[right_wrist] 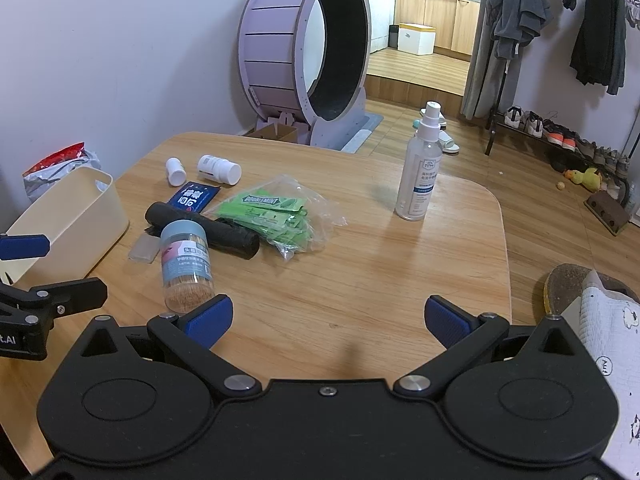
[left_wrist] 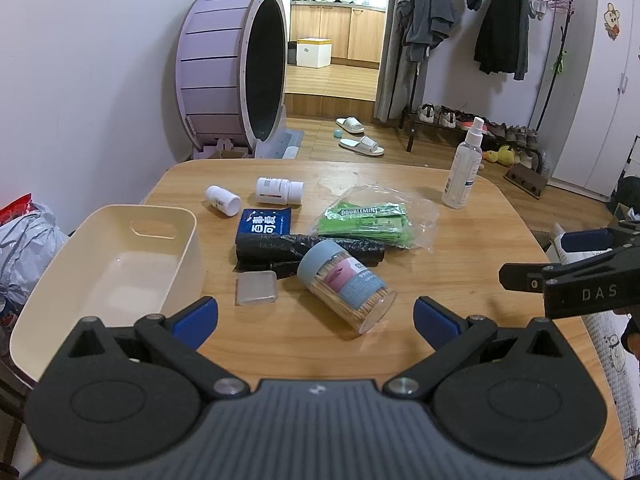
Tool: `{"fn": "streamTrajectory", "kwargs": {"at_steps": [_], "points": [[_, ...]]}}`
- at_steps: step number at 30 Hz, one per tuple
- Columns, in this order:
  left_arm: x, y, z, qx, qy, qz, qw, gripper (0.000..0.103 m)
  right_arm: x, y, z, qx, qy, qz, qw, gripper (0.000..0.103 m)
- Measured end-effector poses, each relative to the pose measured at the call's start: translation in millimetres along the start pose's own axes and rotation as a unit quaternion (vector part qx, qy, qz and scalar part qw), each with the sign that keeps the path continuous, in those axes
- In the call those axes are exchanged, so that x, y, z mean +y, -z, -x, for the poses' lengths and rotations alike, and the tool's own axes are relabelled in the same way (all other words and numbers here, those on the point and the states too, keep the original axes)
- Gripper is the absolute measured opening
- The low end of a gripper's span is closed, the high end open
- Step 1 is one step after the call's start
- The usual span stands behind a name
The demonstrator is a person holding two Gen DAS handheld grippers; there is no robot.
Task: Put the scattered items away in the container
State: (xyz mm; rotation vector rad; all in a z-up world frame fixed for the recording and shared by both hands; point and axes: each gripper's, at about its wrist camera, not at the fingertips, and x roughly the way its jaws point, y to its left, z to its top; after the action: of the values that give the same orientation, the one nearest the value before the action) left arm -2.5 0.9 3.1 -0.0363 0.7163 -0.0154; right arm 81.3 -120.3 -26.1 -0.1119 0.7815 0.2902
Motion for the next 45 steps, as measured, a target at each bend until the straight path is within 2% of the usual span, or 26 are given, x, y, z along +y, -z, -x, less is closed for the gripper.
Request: {"fn": "streamTrajectory", "kwargs": {"at_steps": [45], "points": [[-6.2, 0.3, -1.3, 0.002, -0.003, -0.01, 0.9999, 0.103, -3.5, 0.6, 2.8, 0.0, -0.003, 0.0, 1.0, 0.103]]}}
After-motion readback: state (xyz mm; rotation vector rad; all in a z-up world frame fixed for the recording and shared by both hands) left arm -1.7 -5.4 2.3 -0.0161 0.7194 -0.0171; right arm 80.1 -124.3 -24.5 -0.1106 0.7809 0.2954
